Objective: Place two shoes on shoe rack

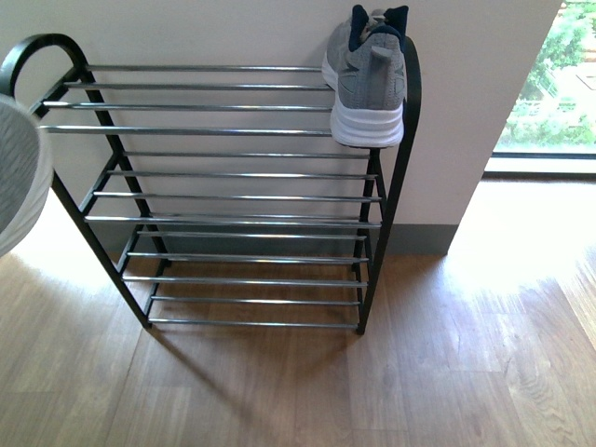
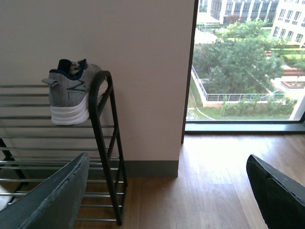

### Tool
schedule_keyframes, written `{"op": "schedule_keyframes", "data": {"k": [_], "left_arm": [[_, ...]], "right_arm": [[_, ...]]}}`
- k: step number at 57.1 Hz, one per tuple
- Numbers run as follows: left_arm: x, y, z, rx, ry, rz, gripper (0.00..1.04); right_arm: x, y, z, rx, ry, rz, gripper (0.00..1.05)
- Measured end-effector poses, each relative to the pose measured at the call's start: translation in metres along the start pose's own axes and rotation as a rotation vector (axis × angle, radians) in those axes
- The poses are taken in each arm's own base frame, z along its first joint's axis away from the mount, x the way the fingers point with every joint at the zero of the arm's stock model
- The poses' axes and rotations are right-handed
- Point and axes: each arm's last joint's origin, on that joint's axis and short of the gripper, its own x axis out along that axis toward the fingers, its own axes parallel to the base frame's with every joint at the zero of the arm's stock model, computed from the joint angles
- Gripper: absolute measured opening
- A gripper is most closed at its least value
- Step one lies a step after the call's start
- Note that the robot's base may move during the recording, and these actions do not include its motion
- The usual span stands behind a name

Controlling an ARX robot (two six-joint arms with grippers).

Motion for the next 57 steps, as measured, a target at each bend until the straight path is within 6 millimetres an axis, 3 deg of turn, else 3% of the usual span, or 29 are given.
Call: {"op": "schedule_keyframes", "data": {"k": [12,22,37,48,57], "left_arm": [[0.050,-0.060,0.042,-0.055,0.148,-0.110,0.02],[0.092,-0.112,0.059,-0.007,0.257,-0.176,0.02],[0.125,-0.197,0.090,0.028,0.339,-0.301,0.02],[0.151,-0.216,0.105,-0.013,0.351,-0.311,0.02],[0.185,-0.228,0.100,-0.089,0.403,-0.275,0.02]], "right_arm": [[0.000,0.000,0.000,0.000,0.000,0.001,0.96],[0.000,0.000,0.000,0.000,0.000,0.000,0.96],[0.000,0.000,0.000,0.000,0.000,0.000,0.96],[0.000,0.000,0.000,0.000,0.000,0.000,0.96],[0.000,0.000,0.000,0.000,0.000,0.000,0.96]]}}
